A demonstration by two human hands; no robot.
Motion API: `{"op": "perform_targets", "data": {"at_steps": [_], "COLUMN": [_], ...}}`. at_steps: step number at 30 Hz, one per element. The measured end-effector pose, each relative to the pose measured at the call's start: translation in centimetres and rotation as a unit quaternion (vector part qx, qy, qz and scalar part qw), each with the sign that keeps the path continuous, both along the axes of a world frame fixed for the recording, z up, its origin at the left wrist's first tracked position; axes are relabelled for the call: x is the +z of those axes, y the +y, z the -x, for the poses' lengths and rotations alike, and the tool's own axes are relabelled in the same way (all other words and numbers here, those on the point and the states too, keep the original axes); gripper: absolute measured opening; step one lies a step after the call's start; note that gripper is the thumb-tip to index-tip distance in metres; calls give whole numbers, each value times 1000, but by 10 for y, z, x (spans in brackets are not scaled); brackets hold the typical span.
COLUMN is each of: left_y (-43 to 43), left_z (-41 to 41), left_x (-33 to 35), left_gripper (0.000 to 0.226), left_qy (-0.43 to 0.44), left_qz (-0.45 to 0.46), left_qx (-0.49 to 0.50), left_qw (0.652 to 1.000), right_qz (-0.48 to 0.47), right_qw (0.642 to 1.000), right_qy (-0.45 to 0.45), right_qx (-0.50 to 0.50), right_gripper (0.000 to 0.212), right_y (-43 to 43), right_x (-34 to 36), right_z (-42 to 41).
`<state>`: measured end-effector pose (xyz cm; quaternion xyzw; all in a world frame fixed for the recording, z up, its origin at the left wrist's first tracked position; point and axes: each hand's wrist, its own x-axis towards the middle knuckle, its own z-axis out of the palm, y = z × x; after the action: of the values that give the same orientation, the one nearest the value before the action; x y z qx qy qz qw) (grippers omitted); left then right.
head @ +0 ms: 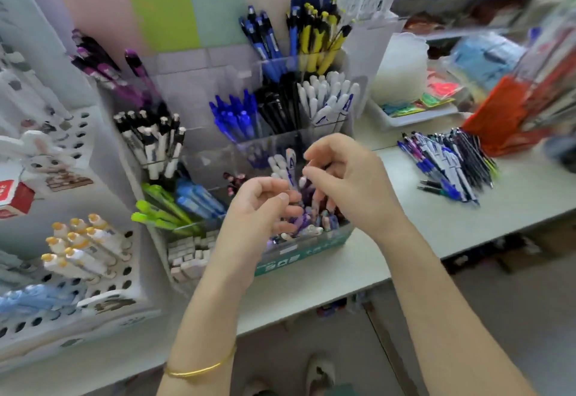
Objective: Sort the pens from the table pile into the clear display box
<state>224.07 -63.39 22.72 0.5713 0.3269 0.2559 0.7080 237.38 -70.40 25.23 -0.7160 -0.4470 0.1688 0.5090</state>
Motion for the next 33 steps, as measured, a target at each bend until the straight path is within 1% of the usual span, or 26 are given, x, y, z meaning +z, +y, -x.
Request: {"op": "perform_targets", "data": {"at_steps": [4,7,11,13,15,17,20,22,23,24,26,28,31,33], "left_y": [-40,-65,-92,-104,-113,-123,-142,-154,-157,-159,-156,-149,-133,-123], "left_z": [-59,-116,-204,-255,-310,-362,-419,-445,-455,-463,-474,-483,-498,-507], "left_x": [-14,-39,-81,-101,-121,-139,-154,-158,-158,-156,-155,-161,-168,-169], "left_gripper": [14,18,22,22,24,34,61,76,79,83,87,90,98,106], "left_qy": [-1,51,137,166,202,250,311,340,364,392,441,457,458,468], "left_qz": [-2,-25,-27,-34,-19,20,38,2,-35,-78,-148,-171,-179,-192], "left_qx": [-126,-189,-190,-171,-138,-101,-51,0,18,31,54,66,56,37], "left_qw": [992,980,972,971,969,963,948,940,931,916,884,870,869,862], "right_qz": [57,111,167,185,202,234,278,300,313,327,354,376,369,364], "right_qw": [993,980,959,952,946,942,940,939,937,935,929,924,928,931], "right_qy": [36,54,71,63,45,27,13,-17,-30,-34,-17,-13,-5,-2], "right_qx": [-99,-157,-217,-237,-249,-239,-198,-167,-152,-136,-101,-71,-48,-39], "right_gripper": [11,8,11,14,15,16,18,16,13,9,10,12,14,14], "right_y": [-57,-90,-121,-132,-140,-146,-145,-140,-135,-129,-119,-115,-112,-112], "right_x": [-26,-58,-102,-122,-138,-151,-158,-162,-162,-164,-167,-170,-176,-180], "right_z": [-58,-108,-193,-246,-304,-360,-416,-441,-450,-457,-465,-465,-463,-464]}}
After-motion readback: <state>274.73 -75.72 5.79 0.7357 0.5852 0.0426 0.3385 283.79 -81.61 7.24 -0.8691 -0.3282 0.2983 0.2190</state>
